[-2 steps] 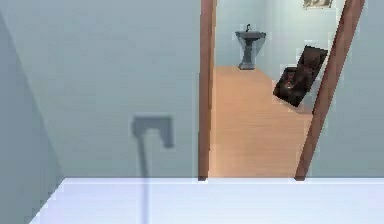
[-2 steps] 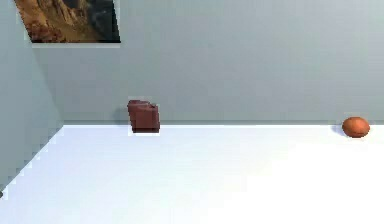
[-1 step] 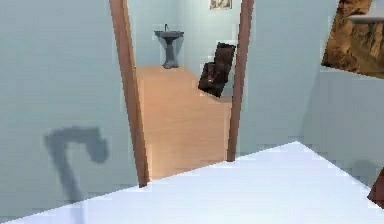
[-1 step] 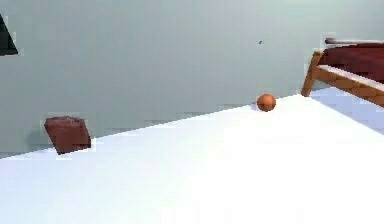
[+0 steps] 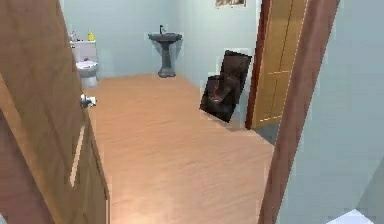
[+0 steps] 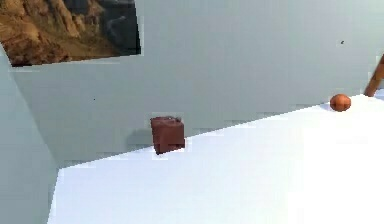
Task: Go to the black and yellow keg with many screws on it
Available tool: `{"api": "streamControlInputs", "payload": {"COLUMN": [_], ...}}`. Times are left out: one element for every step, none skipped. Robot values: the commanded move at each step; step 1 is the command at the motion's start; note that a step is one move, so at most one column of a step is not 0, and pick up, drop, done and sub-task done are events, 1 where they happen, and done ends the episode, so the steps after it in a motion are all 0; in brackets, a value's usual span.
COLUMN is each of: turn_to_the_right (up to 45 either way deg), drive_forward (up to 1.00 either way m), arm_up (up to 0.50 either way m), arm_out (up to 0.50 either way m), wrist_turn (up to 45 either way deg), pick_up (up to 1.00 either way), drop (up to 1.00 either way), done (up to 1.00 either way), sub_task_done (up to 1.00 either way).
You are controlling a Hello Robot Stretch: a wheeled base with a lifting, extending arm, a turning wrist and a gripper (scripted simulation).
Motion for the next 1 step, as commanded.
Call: {"api": "streamControlInputs", "payload": {"turn_to_the_right": [6.0], "drive_forward": [0.0], "arm_up": [0.0], "arm_out": [0.0], "wrist_turn": [0.0], "pick_up": [0.0], "drop": [0.0], "done": [0.0], "sub_task_done": [0.0]}}
